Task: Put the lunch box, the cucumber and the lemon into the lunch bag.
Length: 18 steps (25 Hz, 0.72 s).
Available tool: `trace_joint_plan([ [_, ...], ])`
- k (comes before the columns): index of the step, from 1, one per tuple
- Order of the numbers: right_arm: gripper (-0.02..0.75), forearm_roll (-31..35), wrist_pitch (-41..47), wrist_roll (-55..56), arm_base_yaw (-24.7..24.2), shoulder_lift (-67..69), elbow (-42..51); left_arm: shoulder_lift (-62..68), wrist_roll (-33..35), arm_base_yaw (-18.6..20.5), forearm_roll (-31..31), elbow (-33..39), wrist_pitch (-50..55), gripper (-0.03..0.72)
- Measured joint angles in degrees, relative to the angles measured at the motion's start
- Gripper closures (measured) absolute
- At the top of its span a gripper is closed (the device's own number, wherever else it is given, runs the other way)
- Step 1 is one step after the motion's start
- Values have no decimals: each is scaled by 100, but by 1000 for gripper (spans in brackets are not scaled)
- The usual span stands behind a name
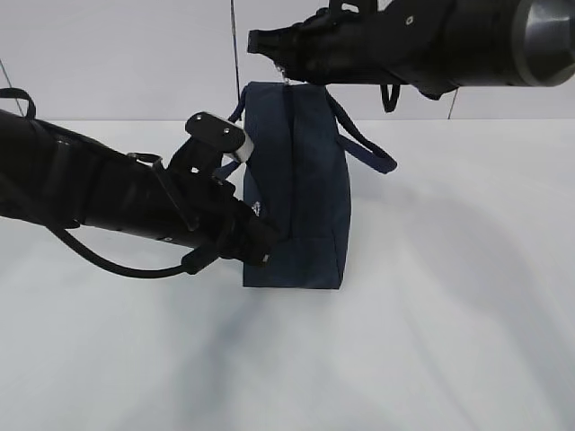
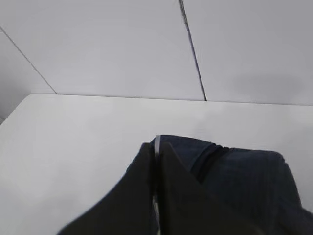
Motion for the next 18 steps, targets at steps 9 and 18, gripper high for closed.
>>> trace_joint_plan([
  [9, 738, 0, 0, -466, -101, 405, -529, 0, 0, 0, 0, 0, 12, 698],
  [18, 738, 0, 91, -651, -158, 781, -974, 0, 0, 0, 0, 0, 12, 698],
])
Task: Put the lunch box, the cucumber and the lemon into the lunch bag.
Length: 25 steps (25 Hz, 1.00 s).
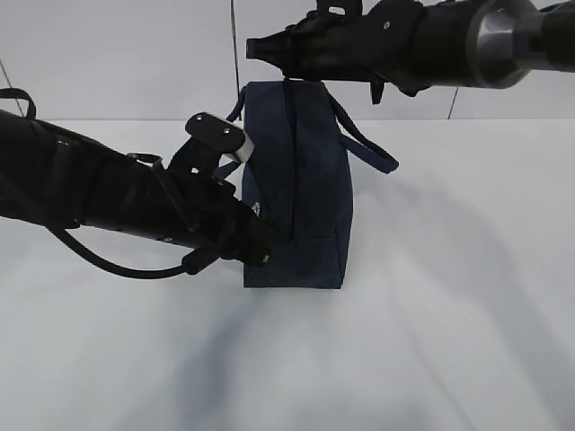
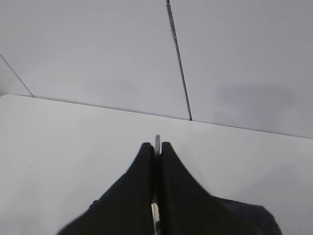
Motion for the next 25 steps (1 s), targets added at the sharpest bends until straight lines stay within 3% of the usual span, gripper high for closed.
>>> trace_joint_plan([
  [12, 738, -32, 202, -338, -13, 20, -28, 0, -473, 0, 20, 13, 260, 681],
  [20, 738, -64, 319, -448, -13, 20, -60, -122, -805, 0, 151, 35, 310, 481],
  [25, 738, -66, 352, -566, -13, 20, -95, -527, -1296, 12, 305, 35, 101, 440],
])
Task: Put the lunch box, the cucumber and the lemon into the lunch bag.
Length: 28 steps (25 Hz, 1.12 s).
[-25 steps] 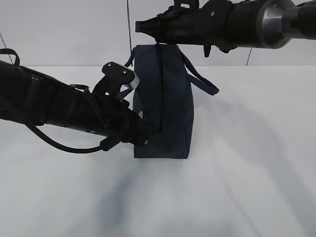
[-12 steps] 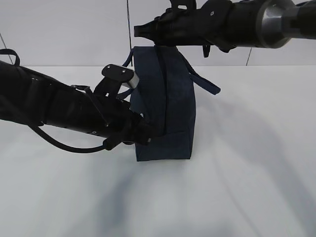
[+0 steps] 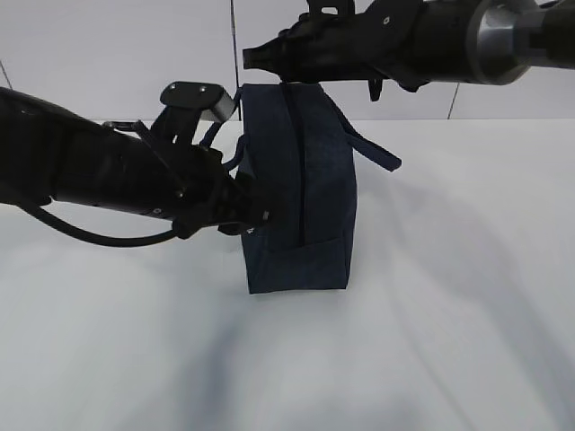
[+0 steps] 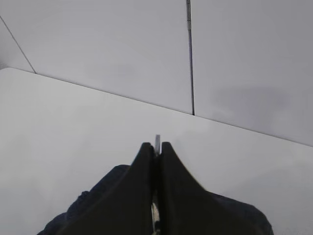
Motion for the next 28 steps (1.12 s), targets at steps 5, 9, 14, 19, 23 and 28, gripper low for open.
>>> trace_joint_plan([
  [5, 738, 0, 33, -53, 0, 0, 0, -266, -709, 134, 11, 0, -20, 428],
  [9, 738, 0, 45, -65, 0, 0, 0, -344, -1343, 361, 24, 0, 257, 342],
  [14, 738, 0, 67, -77, 0, 0, 0, -482, -1954, 811, 82, 0, 925, 292],
  [19, 738, 0, 67, -110, 0, 0, 0, -506, -2528, 1223, 336, -254, 1658, 288],
  [23, 738, 0, 67, -118, 0, 0, 0, -506, -3288, 1329, 1019, -646, 1913, 288],
  [28, 738, 0, 79, -118, 0, 0, 0, -506, -4072, 1427, 1972, -1087, 1985, 287],
])
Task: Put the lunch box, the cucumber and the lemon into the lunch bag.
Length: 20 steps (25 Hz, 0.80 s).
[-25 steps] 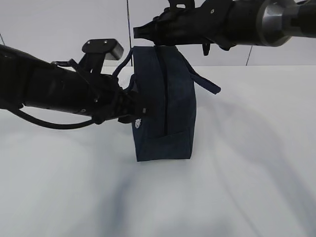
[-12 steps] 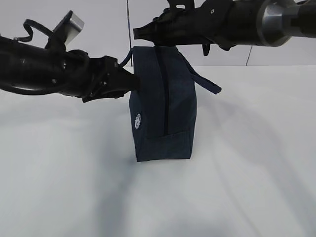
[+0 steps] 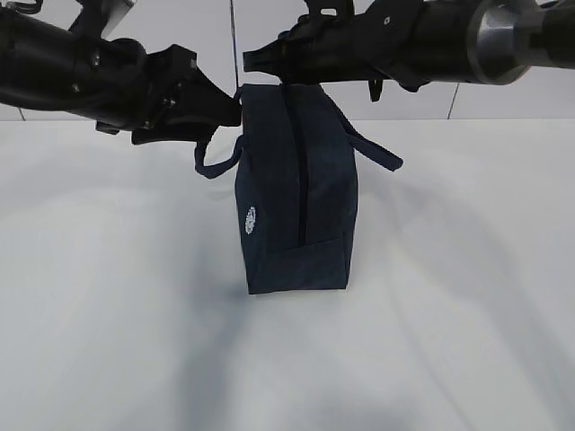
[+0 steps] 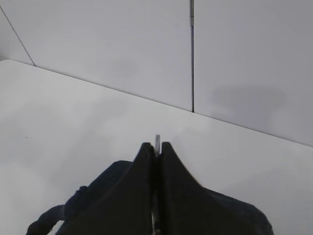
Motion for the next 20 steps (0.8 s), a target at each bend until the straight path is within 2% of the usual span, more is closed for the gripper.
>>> trace_joint_plan([
  [10, 738, 0, 0, -13, 0, 0, 0, 707, -806, 63, 1081, -1141, 575, 295],
  [20, 738, 0, 0, -13, 0, 0, 0, 1599, -992, 63, 1260, -2106, 963, 303],
])
